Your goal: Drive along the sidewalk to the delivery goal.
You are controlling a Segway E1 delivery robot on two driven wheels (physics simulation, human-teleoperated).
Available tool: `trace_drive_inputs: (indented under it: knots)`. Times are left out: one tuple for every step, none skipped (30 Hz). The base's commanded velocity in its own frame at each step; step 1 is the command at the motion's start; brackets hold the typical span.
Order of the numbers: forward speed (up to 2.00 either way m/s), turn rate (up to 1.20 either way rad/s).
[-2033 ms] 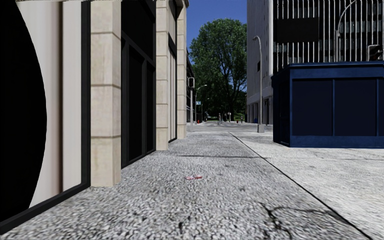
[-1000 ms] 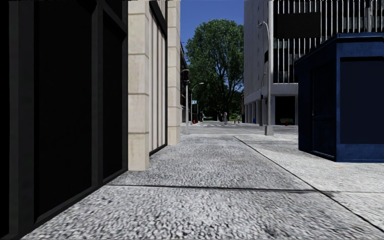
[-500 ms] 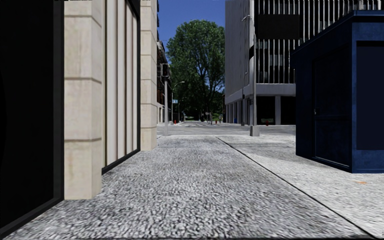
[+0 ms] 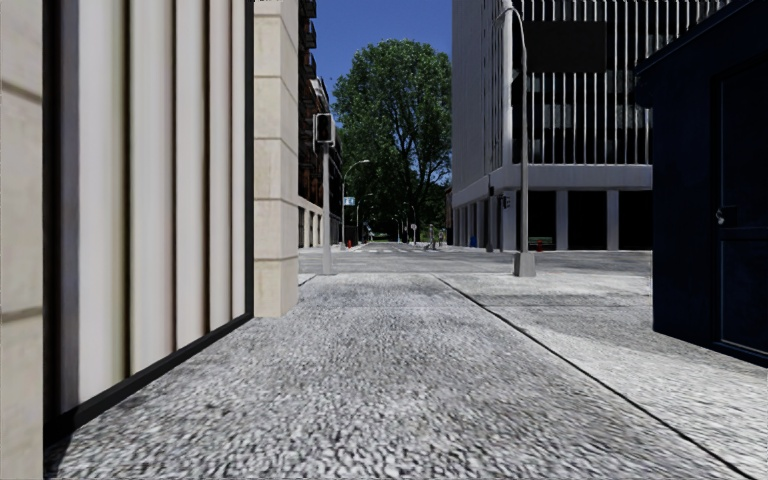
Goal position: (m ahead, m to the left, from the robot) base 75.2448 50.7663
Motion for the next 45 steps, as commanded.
trace_drive_inputs:
  knots:
    - [2.0,0.0]
    - [2.0,0.0]
    - [2.0,0.0]
    - [2.0,0.0]
    - [2.0,0.0]
    - [2.0,0.0]
    - [2.0,0.0]
    - [2.0,0.0]
    - [2.0,0.0]
    - [2.0,0.0]
    - [2.0,0.0]
    - [2.0,0.0]
    - [2.0,0.0]
    - [2.0,0.0]
    - [2.0,0.0]
    - [2.0,0.0]
    - [2.0,0.0]
    - [2.0,0.0]
    - [2.0,0.0]
    - [2.0,0.0]
    - [2.0,0.0]
    - [2.0,0.0]
    - [2.0,0.0]
    - [2.0,0.0]
    - [2.0,0.0]
    - [2.0,0.0]
    - [2.0,0.0]
    - [2.0,0.0]
    - [2.0,0.0]
    - [2.0,0.0]
    - [2.0,0.0]
    - [2.0,0.0]
    - [2.0,0.0]
    - [2.0,0.0]
    - [2.0,0.0]
    - [2.0,0.0]
    - [2.0,0.0]
    - [2.0,0.0]
    - [2.0,0.0]
    - [2.0,0.0]
    - [2.0,0.0]
    - [2.0,0.0]
    - [2.0,0.0]
    - [2.0,0.0]
    - [2.0,0.0]
